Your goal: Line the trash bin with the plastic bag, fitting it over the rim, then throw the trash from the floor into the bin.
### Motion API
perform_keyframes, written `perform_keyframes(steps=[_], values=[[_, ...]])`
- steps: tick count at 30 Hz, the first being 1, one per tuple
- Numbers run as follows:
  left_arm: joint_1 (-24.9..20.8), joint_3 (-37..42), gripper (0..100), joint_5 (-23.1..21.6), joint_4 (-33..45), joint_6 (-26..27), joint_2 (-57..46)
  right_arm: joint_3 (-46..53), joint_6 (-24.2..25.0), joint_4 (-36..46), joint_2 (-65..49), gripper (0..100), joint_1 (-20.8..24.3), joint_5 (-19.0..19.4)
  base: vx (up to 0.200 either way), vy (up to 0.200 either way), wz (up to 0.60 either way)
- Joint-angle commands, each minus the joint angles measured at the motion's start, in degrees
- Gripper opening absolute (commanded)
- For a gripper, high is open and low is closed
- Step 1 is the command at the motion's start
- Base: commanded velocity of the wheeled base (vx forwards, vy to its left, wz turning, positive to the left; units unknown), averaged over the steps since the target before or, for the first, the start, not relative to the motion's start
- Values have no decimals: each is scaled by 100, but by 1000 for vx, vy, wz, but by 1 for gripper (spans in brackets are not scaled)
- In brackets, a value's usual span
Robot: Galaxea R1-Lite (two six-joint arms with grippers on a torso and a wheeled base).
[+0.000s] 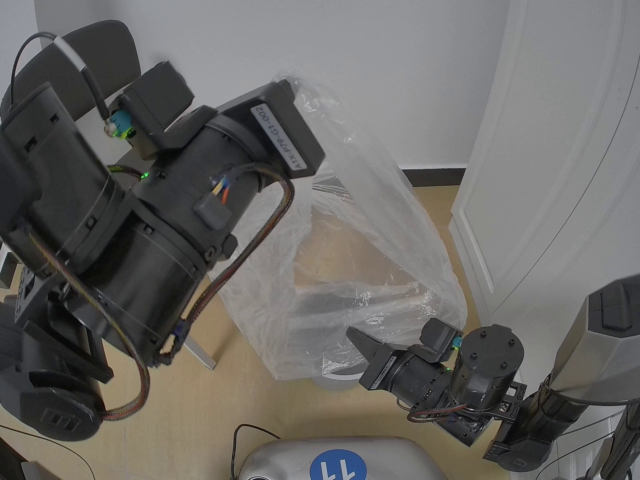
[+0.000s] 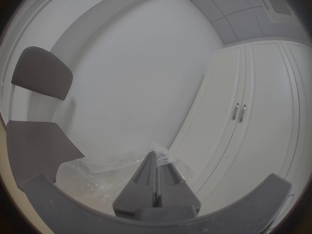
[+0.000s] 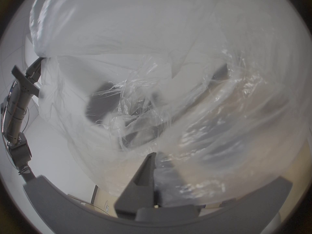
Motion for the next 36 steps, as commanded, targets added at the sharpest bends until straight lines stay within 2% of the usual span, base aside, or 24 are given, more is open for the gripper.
perform_keyframes(steps=[1,8,10,15,17,27,28,31,36], values=[[9,5,0,1,-2,-1,13,-6,-24,-105,-20,0,-33,3,0,0,0],[220,5,0,-25,16,-10,66,-190,-314,-105,-222,0,-227,-278,0,0,0],[422,5,0,-60,51,-10,154,-190,-648,-105,-336,0,-394,-269,0,0,0],[879,-4,0,-148,95,-1,488,-225,-1131,-105,-688,0,-719,-269,0,0,0],[1002,5,0,-245,104,-1,637,-304,-1175,256,-916,0,-824,-278,0,0,0],[1398,67,0,-473,798,16,980,-972,-1149,3622,-2349,0,-1202,-322,0,0,0],[1406,76,0,-482,824,16,980,-990,-1140,3728,-2375,0,-1211,-330,0,0,0],[1442,260,0,-798,1088,8,989,-1324,-1114,4949,-2604,0,-1316,-383,0,0,0],[1608,286,0,-939,1361,8,1112,-1465,-1149,5608,-2709,0,-1360,-427,0,0,0]])
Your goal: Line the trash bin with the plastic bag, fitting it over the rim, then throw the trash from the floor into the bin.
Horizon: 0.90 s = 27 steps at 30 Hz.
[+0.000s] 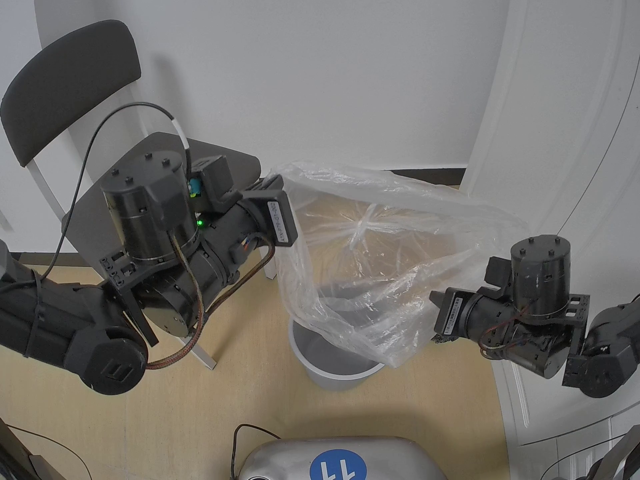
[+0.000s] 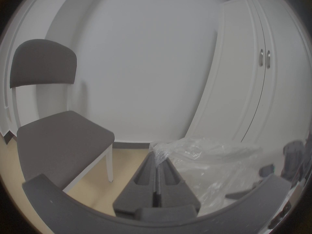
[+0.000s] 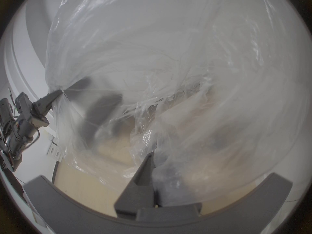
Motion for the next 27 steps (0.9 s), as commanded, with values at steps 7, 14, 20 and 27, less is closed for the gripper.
perform_keyframes(steps=[7,14,20,27], values=[[558,103,0,-223,671,128,313,-454,-368,1256,-595,0,-475,-65,0,0,0],[892,217,0,-223,679,541,445,-164,-1062,1423,-727,0,-615,-144,0,0,0],[988,252,0,-205,679,761,620,65,-1475,1423,-806,0,-624,-267,0,0,0],[1296,261,0,-179,627,1078,866,329,-1959,1414,-1017,0,-703,-285,0,0,0]])
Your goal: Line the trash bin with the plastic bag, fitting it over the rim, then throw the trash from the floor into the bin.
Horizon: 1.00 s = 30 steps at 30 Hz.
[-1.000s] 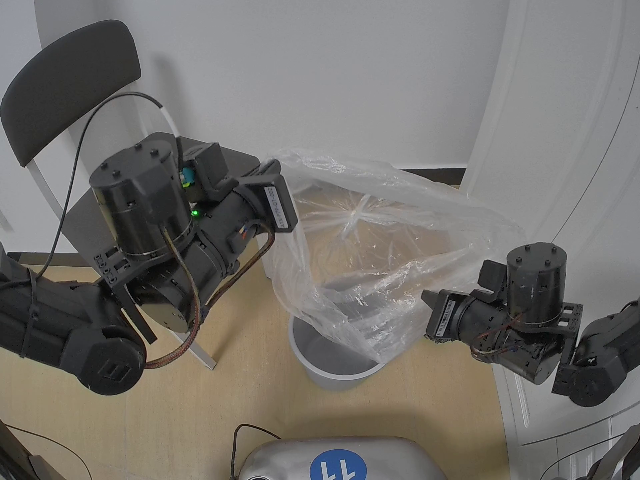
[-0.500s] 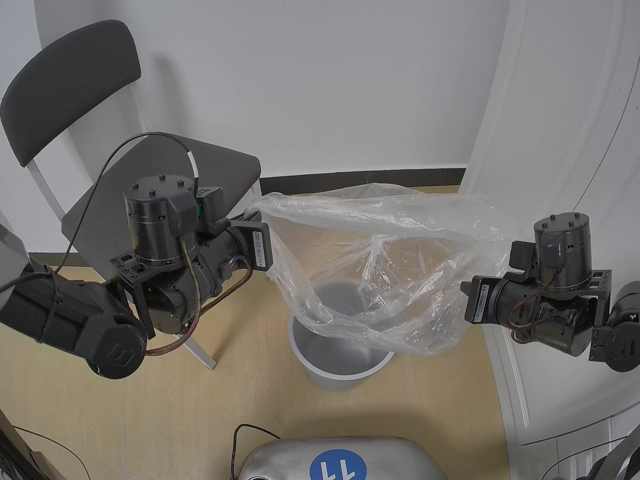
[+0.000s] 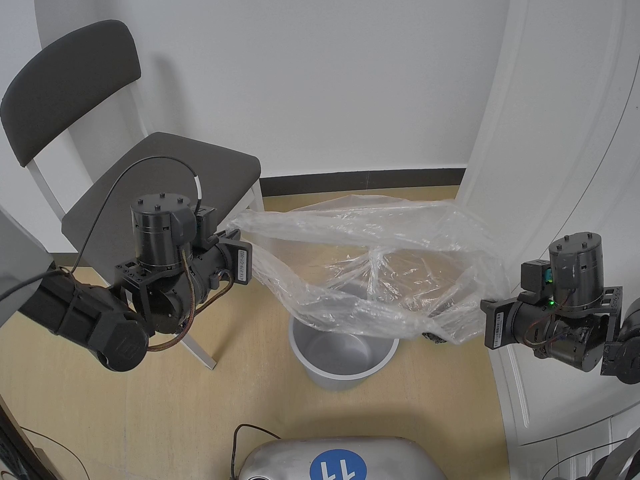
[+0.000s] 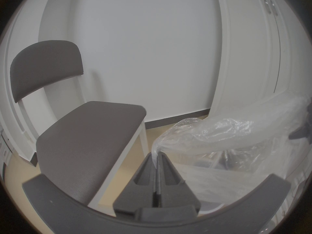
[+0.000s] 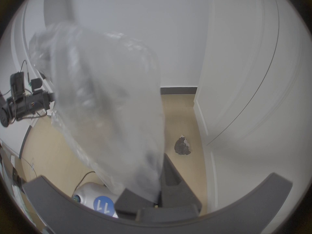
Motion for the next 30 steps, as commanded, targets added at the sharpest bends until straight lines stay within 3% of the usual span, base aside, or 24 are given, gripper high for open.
perform_keyframes(steps=[1,15,30], values=[[225,-6,0,23,-18,116,243,142,-131,-14,-163,0,-93,-12,0,0,0],[506,-129,0,31,-27,168,498,125,-175,-31,-92,0,-331,-12,0,0,0],[576,-103,0,23,-36,265,489,301,-641,-31,154,0,-524,-117,0,0,0]])
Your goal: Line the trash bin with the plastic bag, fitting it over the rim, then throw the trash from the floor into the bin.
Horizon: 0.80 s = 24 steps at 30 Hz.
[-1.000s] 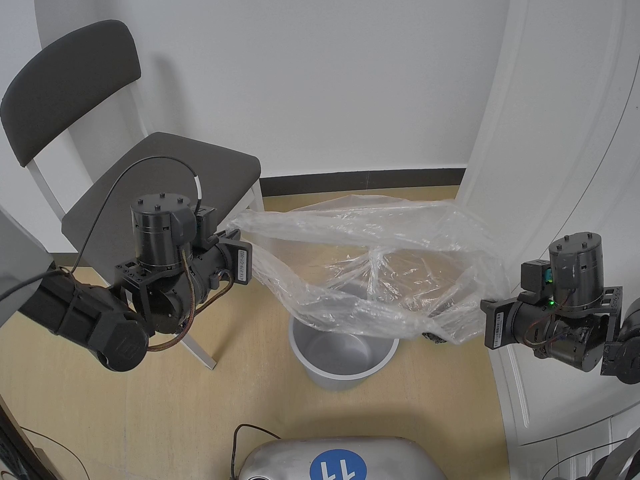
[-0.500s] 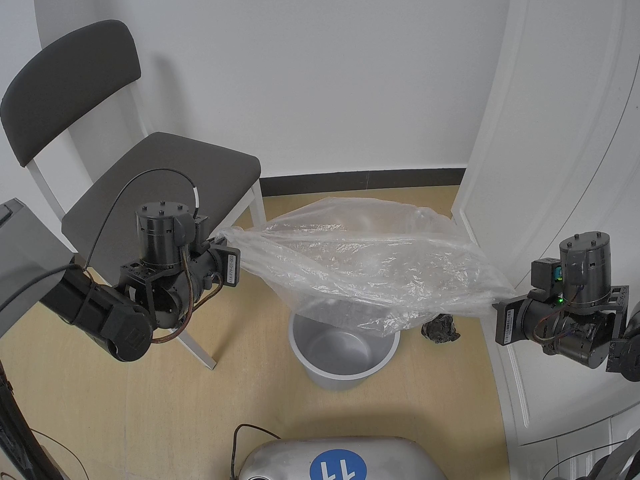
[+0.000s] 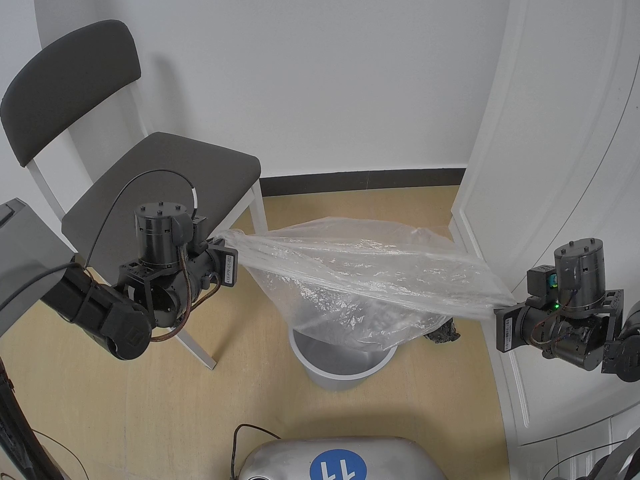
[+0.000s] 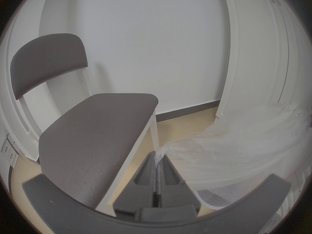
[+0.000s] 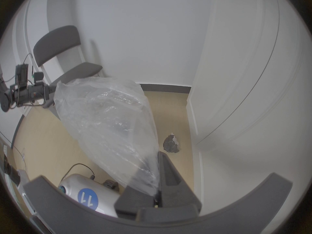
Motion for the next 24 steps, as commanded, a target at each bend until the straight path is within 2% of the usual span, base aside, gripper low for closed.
perform_keyframes(steps=[1,4,8,9,12,17,20,24], values=[[-49,50,0,2,-18,44,13,98,-67,-38,263,0,-12,-117,0,0,0],[-304,94,0,2,-115,52,136,151,-67,-179,518,0,102,-135,0,0,0],[-682,296,0,2,-607,70,233,344,-32,-961,905,0,392,-135,0,0,0],[-849,419,0,2,-888,88,286,485,-41,-1576,1098,0,471,-135,0,0,0],[-1042,595,0,2,-1231,219,312,705,-41,-2640,1344,0,620,-91,0,0,0],[-1332,753,0,-16,-1494,272,338,854,-23,-3844,1871,0,787,-82,0,0,0],[-1420,762,0,-16,-1530,263,374,854,82,-4336,2241,0,954,-82,0,0,0],[-1579,736,0,-7,-1749,246,558,775,372,-5487,3067,0,1192,-109,0,0,0]])
